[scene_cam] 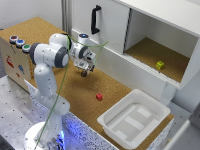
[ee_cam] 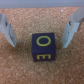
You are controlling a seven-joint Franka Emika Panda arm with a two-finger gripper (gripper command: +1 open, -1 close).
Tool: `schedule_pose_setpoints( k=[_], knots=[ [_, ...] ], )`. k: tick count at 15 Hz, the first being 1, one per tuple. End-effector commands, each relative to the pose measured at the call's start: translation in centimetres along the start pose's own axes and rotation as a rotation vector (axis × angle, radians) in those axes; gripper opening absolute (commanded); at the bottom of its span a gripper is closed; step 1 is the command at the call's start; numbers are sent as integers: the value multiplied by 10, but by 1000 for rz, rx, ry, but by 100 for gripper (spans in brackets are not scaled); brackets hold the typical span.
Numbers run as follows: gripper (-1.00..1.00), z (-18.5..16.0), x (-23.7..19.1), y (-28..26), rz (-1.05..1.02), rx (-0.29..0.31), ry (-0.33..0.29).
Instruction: Stack the purple block on top of the pink block
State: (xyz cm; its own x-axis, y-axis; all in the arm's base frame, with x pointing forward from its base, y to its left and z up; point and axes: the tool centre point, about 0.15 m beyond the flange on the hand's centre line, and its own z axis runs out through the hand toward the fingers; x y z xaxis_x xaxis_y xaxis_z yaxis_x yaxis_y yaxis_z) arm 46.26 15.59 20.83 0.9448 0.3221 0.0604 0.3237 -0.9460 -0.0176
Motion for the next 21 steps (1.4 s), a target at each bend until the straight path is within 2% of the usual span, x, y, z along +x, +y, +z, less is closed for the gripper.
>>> schedule_pose_setpoints(
  k=[1,6,10,12,19,21],
  knots=[
    [-100,-4,-5,12,7,37,31],
    [-100,7,-17,-5,-50,42,-55],
    [-100,5,-28,-14,-40,19,-77],
    [-100,-2,-31,-13,-22,7,-68],
    [-100,-43,-33,-4,64,13,43],
    [-100,-54,-38,9,89,0,54]
  ],
)
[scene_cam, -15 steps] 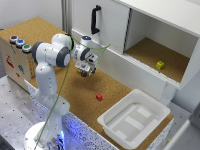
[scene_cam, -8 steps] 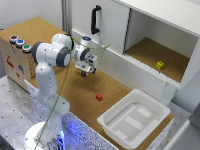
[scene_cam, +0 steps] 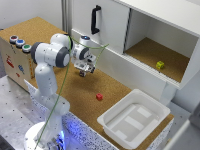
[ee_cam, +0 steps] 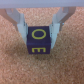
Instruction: Stack the purple block on top of the pink block
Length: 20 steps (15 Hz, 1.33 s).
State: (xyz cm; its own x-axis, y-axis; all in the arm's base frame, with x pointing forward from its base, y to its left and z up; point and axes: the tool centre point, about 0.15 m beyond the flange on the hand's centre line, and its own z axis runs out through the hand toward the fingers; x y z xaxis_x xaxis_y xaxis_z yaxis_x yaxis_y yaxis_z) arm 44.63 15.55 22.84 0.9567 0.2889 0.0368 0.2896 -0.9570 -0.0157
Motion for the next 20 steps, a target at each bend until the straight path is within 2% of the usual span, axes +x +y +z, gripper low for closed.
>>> schedule_pose_setpoints(
  k=[1,3,5,7,10,15,19,20],
  knots=[
    [-100,-38,-28,24,74,6,83],
    [-100,-47,-33,37,99,10,84],
    [-100,-57,-38,49,120,-25,93],
    [-100,-61,-46,66,165,-34,68],
    [-100,-67,-58,90,139,-54,67],
    [-100,-71,-90,133,45,-149,71],
    [-100,-66,-127,157,83,-132,59],
    [-100,-61,-141,166,131,-102,55]
  ],
)
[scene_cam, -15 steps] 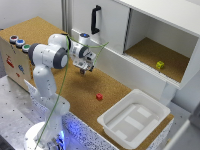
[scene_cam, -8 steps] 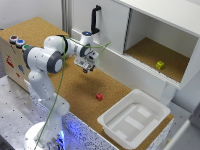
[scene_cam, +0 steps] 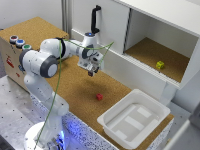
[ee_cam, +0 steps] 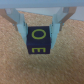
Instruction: Stack the purple block on top of the pink block
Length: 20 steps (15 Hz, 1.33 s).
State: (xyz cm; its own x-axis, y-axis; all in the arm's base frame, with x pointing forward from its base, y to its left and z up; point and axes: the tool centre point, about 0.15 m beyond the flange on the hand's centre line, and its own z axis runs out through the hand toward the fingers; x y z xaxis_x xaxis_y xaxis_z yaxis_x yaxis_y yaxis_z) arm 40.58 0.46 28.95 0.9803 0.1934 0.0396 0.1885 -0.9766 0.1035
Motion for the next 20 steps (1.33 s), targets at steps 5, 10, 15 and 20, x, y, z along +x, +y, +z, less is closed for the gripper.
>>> schedule_pose_setpoints(
  k=[5,10,15,20],
  knots=[
    [-100,30,-92,72,205,79,34],
    [-100,38,-80,93,211,87,30],
    [-100,47,-73,103,197,51,11],
    [-100,63,-84,99,204,53,-24]
  ],
)
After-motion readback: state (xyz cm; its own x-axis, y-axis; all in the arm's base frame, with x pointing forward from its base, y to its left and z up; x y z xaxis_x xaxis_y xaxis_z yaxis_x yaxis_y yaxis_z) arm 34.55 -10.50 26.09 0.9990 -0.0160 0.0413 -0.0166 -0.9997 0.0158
